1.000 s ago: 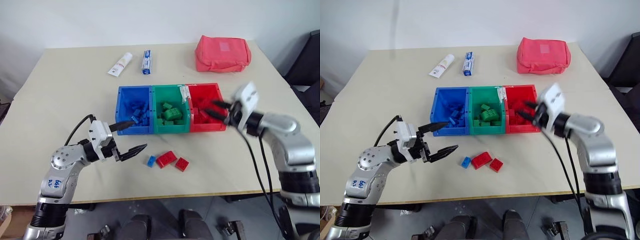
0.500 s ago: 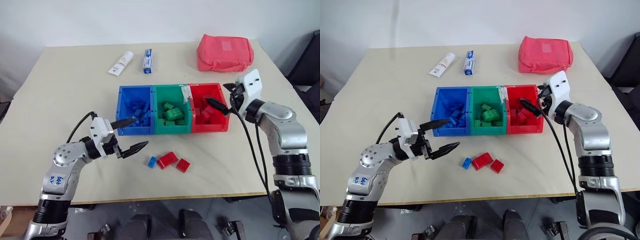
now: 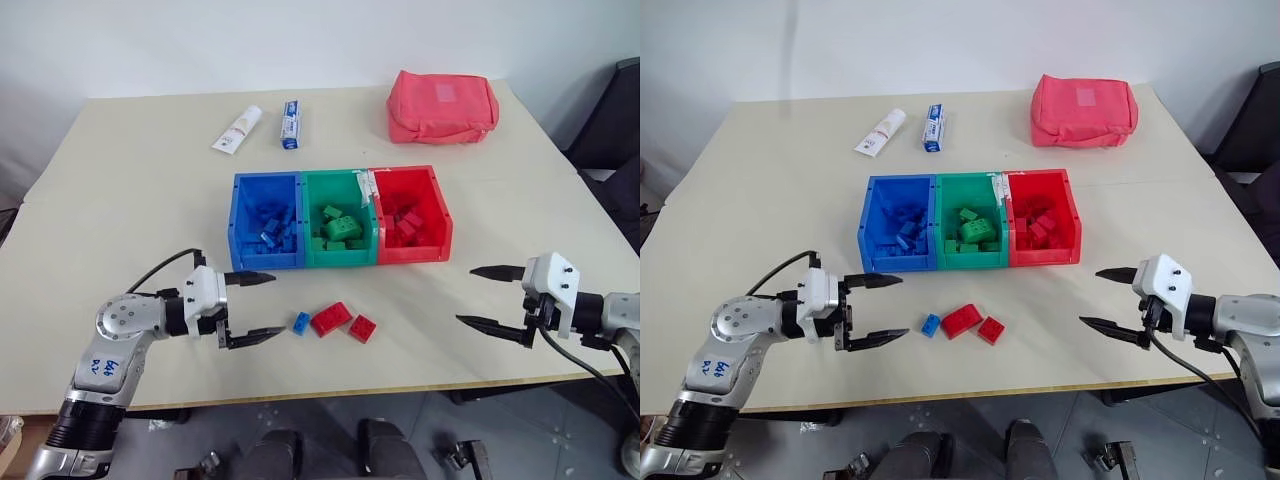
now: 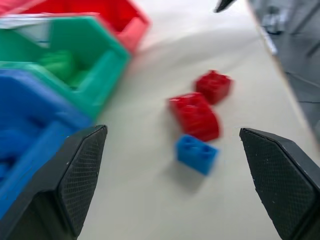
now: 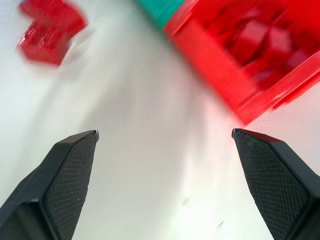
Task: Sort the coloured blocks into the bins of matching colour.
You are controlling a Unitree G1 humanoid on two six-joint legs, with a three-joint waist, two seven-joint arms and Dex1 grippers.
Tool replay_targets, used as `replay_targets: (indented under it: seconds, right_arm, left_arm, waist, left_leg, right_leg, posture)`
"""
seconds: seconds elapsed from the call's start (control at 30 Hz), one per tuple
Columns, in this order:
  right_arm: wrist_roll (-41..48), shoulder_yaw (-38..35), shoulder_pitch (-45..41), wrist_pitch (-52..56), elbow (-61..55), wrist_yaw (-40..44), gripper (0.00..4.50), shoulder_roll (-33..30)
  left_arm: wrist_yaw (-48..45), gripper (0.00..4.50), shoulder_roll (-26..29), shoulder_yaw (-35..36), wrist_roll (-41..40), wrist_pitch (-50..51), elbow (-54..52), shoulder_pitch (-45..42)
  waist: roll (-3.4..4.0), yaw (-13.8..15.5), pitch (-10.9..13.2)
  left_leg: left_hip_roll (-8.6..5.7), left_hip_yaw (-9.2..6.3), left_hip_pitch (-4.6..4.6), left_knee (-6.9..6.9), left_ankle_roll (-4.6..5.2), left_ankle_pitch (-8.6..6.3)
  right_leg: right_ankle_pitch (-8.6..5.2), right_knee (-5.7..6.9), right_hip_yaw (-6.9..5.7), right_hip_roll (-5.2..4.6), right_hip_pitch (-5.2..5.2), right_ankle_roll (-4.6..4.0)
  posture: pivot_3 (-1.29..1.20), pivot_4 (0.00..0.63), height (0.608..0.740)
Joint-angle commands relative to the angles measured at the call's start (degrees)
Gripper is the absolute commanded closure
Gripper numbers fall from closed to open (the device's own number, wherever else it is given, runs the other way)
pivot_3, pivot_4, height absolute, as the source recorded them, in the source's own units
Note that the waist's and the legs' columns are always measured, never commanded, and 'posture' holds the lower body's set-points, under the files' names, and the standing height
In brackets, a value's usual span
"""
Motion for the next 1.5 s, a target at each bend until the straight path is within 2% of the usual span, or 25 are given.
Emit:
replay_targets:
  seconds: [0.03,0.1,0.23,0.4,0.53,0.63,0.87,0.97,1.1,1.2,1.3,1.4,1.5]
  right_arm:
    - [2.02,4.48,-2.17,3.49,-6.99,-1.17,0.02,2.01]
    - [3.28,8.85,-4.00,9.76,-12.11,-3.36,0.02,3.79]
    - [0.43,17.28,-7.17,16.30,-17.43,-7.49,0.02,6.90]
    - [-5.41,28.18,-10.83,22.38,-17.07,-14.85,0.02,13.83]
    - [-9.28,31.14,-10.39,23.41,-15.35,-18.35,0.02,15.54]
    - [-9.63,31.10,-9.10,23.61,-15.91,-18.21,0.64,14.73]
    - [-7.36,26.61,-7.17,21.01,-16.27,-16.54,3.01,12.81]
    - [-3.76,22.41,-7.26,17.56,-16.39,-14.21,3.01,13.23]
    - [6.87,12.08,-12.06,17.82,-15.75,-13.73,3.01,16.48]
    - [2.81,8.08,-24.67,22.15,-5.22,-25.76,3.01,18.41]
    - [-1.03,9.09,-33.39,23.59,3.89,-30.17,3.01,18.94]
    - [-3.73,9.33,-37.99,24.27,10.10,-34.30,3.01,20.15]
    - [-5.70,10.44,-40.50,23.41,13.93,-34.92,2.05,20.68]
  left_arm:
    - [-1.52,0.00,0.73,0.48,-0.60,-1.44,-1.12,0.78]
    - [-1.56,0.00,0.75,0.54,-0.59,-0.89,-1.33,0.85]
    - [-1.53,0.00,0.97,0.60,-0.29,-0.76,-1.73,1.31]
    - [-0.81,0.00,0.61,0.04,0.12,-0.79,-3.26,2.25]
    - [-0.33,0.00,0.75,-0.18,0.00,-0.15,-5.03,2.75]
    - [0.05,0.00,0.96,0.21,-0.31,0.44,-6.07,3.04]
    - [0.97,0.00,0.33,-0.19,-0.20,0.97,-7.06,2.97]
    - [1.53,0.00,-0.21,-0.34,-0.34,1.08,-7.05,2.34]
    - [5.11,0.00,-2.59,0.89,-2.09,3.50,-7.23,0.29]
    - [10.08,0.00,-5.81,1.99,-3.59,6.70,-7.19,-2.26]
    - [11.03,0.00,-6.91,1.76,-3.23,6.88,-7.15,-2.62]
    - [11.12,0.00,-7.09,1.30,-2.59,6.56,-6.85,-3.00]
    - [11.20,0.00,-7.19,1.17,-2.21,6.13,-6.24,-3.68]
  waist:
    - [0.00,0.08,0.00]
    - [0.00,0.08,0.00]
    - [0.00,0.40,0.00]
    - [-0.01,0.60,0.00]
    - [-0.01,0.55,0.00]
    - [-0.02,0.52,-0.01]
    - [-0.03,0.53,-0.01]
    - [-0.03,0.51,-0.01]
    - [-0.03,0.32,0.00]
    - [-0.04,-0.01,0.00]
    - [-0.04,0.17,0.00]
    - [-0.04,0.11,0.00]
    - [-0.03,0.05,0.00]
  left_leg:
    - [0.01,-0.01,0.00,-0.01,-0.01,0.00]
    - [0.02,-0.03,0.00,-0.03,-0.01,0.00]
    - [-0.02,-0.10,-0.09,-0.02,0.00,-0.01]
    - [-0.09,-0.14,-0.10,0.01,0.04,-0.03]
    - [-0.09,-0.15,-0.12,-0.02,0.03,-0.03]
    - [-0.10,-0.15,-0.10,0.03,0.04,-0.03]
    - [-0.09,-0.16,-0.08,-0.01,0.04,-0.03]
    - [-0.09,-0.16,-0.08,0.00,0.04,-0.03]
    - [-0.08,-0.16,-0.09,0.00,0.03,-0.03]
    - [-0.06,-0.12,-0.05,0.07,0.02,-0.02]
    - [-0.05,-0.15,-0.05,-0.05,-0.04,0.02]
    - [0.00,-0.16,-0.10,-0.21,-0.07,0.01]
    - [-0.07,-0.16,-0.26,-0.19,0.00,-0.03]
  right_leg:
    - [0.00,-0.01,-0.01,0.00,0.00,0.00]
    - [0.00,-0.01,-0.01,0.00,-0.02,-0.01]
    - [0.00,-0.05,-0.04,-0.04,-0.06,-0.01]
    - [0.00,-0.09,-0.09,-0.09,-0.03,-0.01]
    - [-0.01,-0.08,-0.11,-0.09,-0.07,-0.01]
    - [0.00,-0.08,-0.11,-0.08,-0.02,-0.01]
    - [0.00,-0.08,-0.12,-0.07,-0.01,-0.01]
    - [0.00,-0.08,-0.11,-0.07,-0.01,-0.01]
    - [0.00,-0.06,-0.11,-0.05,-0.01,-0.01]
    - [0.01,0.00,-0.06,-0.01,0.00,0.01]
    - [0.00,0.03,-0.10,0.00,-0.09,-0.02]
    - [-0.05,0.08,-0.15,0.01,-0.22,-0.11]
    - [-0.04,0.08,-0.17,-0.02,-0.29,-0.09]
  posture:
    - [0.00,0.150,0.740]
    - [0.00,0.150,0.740]
    - [0.00,0.150,0.740]
    - [0.00,0.150,0.740]
    - [0.00,0.150,0.740]
    - [0.00,0.150,0.740]
    - [0.00,0.150,0.740]
    - [0.00,0.150,0.740]
    - [0.00,0.150,0.740]
    - [0.00,0.150,0.740]
    - [0.00,0.150,0.740]
    - [0.00,0.150,0.740]
    - [0.00,0.150,0.740]
